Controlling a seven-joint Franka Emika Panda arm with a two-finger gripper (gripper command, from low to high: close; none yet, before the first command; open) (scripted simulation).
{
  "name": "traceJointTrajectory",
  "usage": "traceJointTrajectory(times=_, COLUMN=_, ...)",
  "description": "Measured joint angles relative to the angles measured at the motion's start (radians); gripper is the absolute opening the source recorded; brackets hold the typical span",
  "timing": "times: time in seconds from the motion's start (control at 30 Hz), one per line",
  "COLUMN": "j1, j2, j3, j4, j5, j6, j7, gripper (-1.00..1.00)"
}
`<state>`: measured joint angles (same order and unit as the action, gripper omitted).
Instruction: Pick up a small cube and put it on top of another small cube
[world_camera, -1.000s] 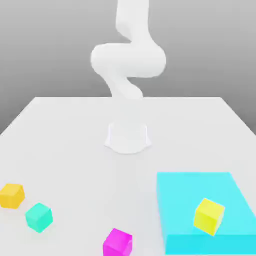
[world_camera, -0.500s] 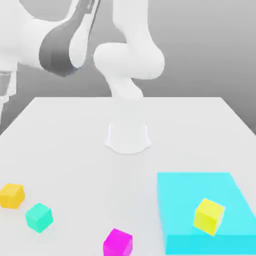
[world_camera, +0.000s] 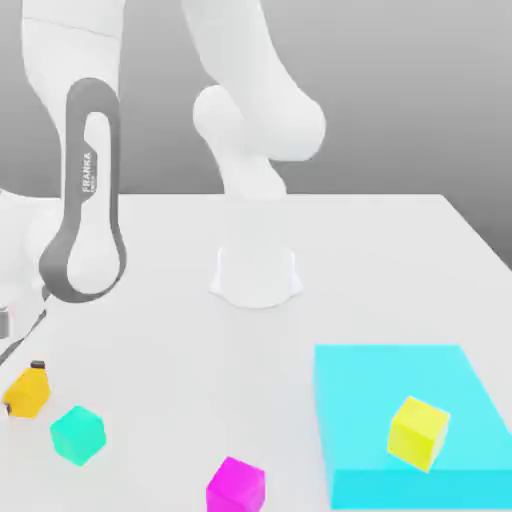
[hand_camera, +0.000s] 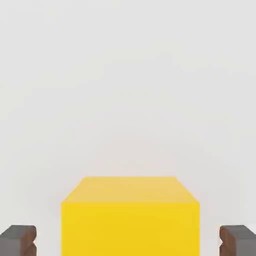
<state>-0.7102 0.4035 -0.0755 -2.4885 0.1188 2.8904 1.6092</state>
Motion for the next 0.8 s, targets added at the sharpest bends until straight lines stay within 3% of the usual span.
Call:
traceJointTrajectory(times=0.13, j1=-0.002, j2=0.002, j3=0.002, j4=0.0, j5=0.0, j6=0.003, j7=0.0, gripper=-1.0)
traceJointTrajectory(times=0.33, j1=0.031, j2=-0.176, j3=-0.03, j4=-0.035, j5=-0.059, j6=-0.139, j7=0.025, gripper=-1.0)
traceJointTrajectory(times=0.73, j1=0.131, j2=-0.306, j3=0.111, j4=-0.045, j5=-0.129, j6=-0.259, j7=-0.282, gripper=-1.0)
traceJointTrajectory(times=0.8, j1=0.136, j2=-0.269, j3=0.119, j4=-0.043, j5=-0.132, j6=-0.223, j7=-0.302, gripper=-1.0)
